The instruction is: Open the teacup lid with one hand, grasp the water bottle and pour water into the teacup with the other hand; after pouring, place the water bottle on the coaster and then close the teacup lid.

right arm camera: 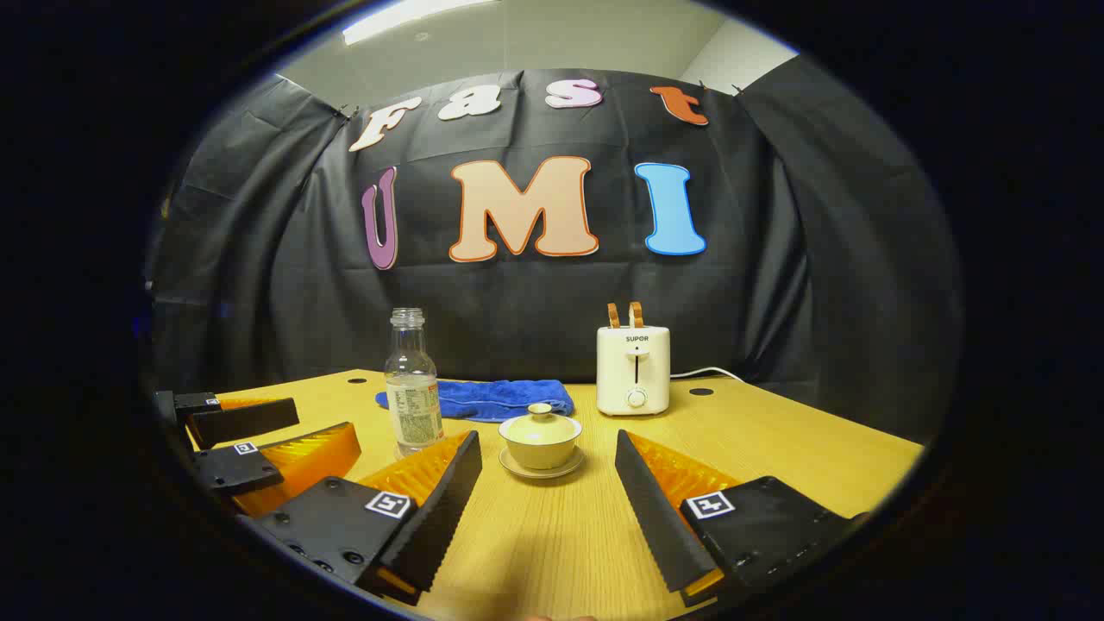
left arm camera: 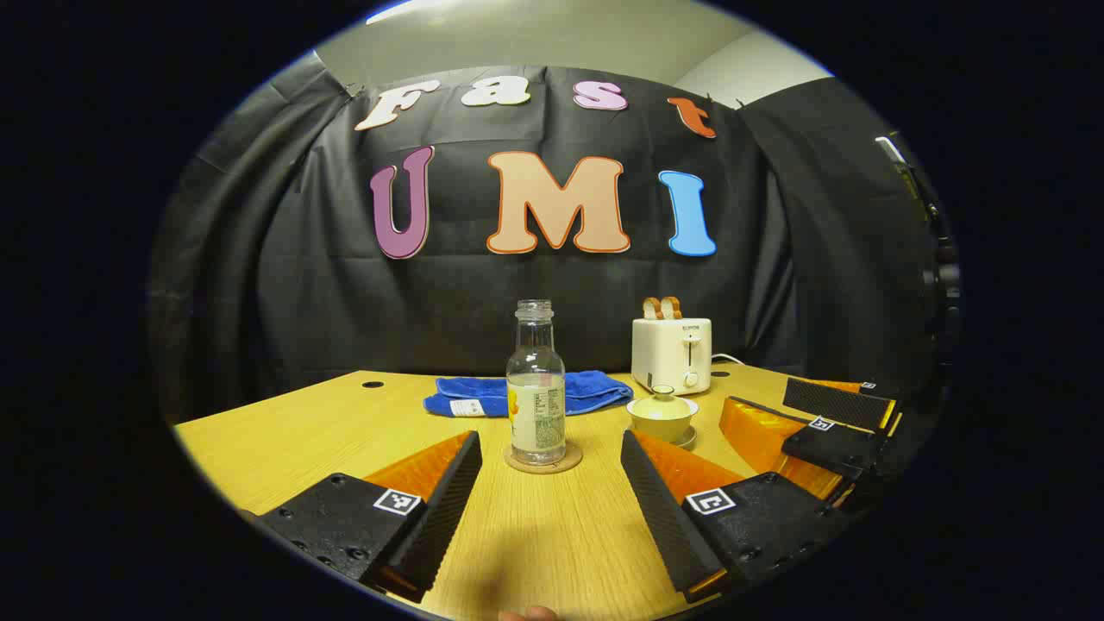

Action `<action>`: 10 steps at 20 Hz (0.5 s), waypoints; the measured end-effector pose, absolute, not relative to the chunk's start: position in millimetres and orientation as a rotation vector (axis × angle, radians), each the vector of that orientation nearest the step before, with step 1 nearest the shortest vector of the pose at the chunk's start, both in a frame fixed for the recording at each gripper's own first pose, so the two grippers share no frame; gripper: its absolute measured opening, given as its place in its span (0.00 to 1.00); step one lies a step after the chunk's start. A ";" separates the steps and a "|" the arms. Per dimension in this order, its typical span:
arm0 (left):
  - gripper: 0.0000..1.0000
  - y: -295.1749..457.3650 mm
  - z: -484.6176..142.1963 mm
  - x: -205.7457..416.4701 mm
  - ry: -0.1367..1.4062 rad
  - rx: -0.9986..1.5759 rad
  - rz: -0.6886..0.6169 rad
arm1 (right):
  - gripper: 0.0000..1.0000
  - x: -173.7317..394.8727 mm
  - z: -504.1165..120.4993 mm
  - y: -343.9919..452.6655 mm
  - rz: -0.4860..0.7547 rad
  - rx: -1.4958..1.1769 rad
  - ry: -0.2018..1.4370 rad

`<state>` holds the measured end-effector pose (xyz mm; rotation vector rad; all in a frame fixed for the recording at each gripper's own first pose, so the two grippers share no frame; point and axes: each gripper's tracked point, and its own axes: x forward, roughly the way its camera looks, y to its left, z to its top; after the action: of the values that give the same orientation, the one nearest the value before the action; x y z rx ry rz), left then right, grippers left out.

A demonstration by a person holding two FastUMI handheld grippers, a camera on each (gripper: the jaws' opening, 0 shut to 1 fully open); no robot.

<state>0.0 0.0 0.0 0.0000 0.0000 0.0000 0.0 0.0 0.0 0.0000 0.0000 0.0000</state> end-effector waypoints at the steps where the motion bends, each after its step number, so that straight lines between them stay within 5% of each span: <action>1: 0.95 -0.2 0.4 0.1 0.001 0.000 0.000 | 0.99 -0.9 0.7 1.0 0.004 0.000 -0.002; 10: 0.95 -0.4 -0.5 -0.6 0.001 -0.001 0.000 | 0.98 0.2 0.6 2.0 0.010 0.000 -0.001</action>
<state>-0.6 -0.4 -0.5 -0.0005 0.0005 0.0002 0.2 2.0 0.6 -0.0005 -0.0013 0.0103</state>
